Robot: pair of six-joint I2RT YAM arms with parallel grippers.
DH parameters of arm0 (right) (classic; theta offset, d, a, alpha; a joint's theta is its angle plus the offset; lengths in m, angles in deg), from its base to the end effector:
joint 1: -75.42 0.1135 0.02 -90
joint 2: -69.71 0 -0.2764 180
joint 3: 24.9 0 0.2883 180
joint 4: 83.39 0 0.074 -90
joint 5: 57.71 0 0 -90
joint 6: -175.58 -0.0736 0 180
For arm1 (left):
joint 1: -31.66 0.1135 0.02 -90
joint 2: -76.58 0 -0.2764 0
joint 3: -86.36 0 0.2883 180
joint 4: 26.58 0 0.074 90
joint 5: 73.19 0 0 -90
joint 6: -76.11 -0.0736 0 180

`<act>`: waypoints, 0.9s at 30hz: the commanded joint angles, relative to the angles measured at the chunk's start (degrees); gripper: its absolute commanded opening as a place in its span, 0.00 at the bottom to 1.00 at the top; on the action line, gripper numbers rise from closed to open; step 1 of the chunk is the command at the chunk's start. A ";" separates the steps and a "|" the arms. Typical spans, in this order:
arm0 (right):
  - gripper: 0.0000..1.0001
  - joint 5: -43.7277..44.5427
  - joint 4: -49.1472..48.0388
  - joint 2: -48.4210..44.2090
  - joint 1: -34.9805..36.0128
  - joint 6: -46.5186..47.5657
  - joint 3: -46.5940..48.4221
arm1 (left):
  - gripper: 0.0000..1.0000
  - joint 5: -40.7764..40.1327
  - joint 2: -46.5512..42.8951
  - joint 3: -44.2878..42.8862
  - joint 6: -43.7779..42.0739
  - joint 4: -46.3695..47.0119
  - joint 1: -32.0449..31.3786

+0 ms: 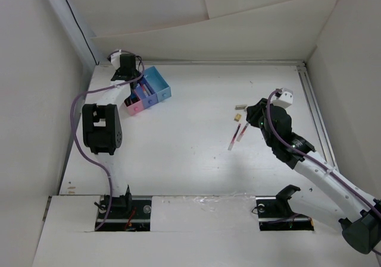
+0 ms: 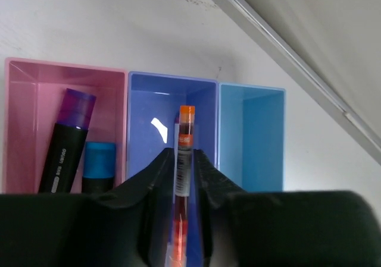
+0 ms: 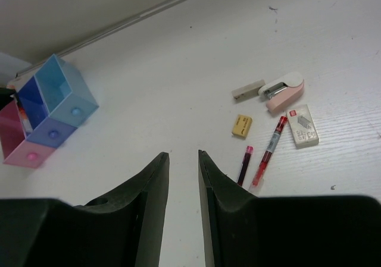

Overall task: Sort the stationery into containers
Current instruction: Place the stationery into the container, then grab a piece of stationery with the left arm

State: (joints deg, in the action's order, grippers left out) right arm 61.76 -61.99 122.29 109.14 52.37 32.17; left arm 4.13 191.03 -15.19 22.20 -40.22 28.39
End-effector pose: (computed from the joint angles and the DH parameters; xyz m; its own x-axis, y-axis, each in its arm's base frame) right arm 0.2460 0.1206 0.3154 -0.2527 0.4046 -0.8789 0.0557 0.9129 0.4043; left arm 0.5459 -0.0150 0.2356 -0.2778 -0.5598 -0.7807 -0.3762 0.8112 -0.4477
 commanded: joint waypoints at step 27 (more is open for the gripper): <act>0.00 6.11 -3.06 4.28 -0.32 1.13 1.52 | 0.19 -7.18 -17.42 14.99 -6.57 6.54 -43.89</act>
State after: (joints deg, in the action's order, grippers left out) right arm 64.43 -62.77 125.70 109.14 52.83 32.17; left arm -1.01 177.15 -4.61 17.00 -33.86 -9.61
